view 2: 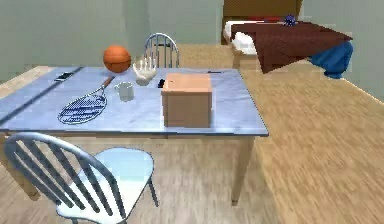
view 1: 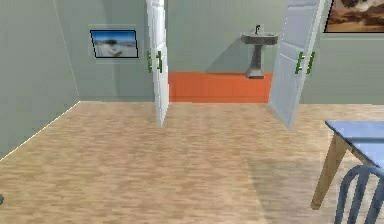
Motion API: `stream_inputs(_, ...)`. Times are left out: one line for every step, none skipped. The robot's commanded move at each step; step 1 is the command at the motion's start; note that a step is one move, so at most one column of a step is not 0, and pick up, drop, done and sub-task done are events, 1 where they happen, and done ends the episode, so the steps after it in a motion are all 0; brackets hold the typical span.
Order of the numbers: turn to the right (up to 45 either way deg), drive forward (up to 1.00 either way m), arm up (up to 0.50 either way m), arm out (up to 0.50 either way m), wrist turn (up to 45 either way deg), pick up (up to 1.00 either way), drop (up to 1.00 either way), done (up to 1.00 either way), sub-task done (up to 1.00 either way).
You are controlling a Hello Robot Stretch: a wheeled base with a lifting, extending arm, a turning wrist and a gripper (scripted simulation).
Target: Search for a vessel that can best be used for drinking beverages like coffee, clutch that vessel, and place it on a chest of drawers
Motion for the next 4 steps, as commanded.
stream_inputs(0.0, 1.00, 0.00, 0.00, 0.0, 0.00, 0.00, 0.00, 0.00)
stream_inputs(42.0, 0.00, 0.00, 0.00, 0.0, 0.00, 0.00, 0.00, 0.00)
stream_inputs(0.0, 0.40, 0.00, 0.00, 0.0, 0.00, 0.00, 0.00, 0.00)
stream_inputs(45.0, 0.00, 0.00, 0.00, 0.0, 0.00, 0.00, 0.00, 0.00)
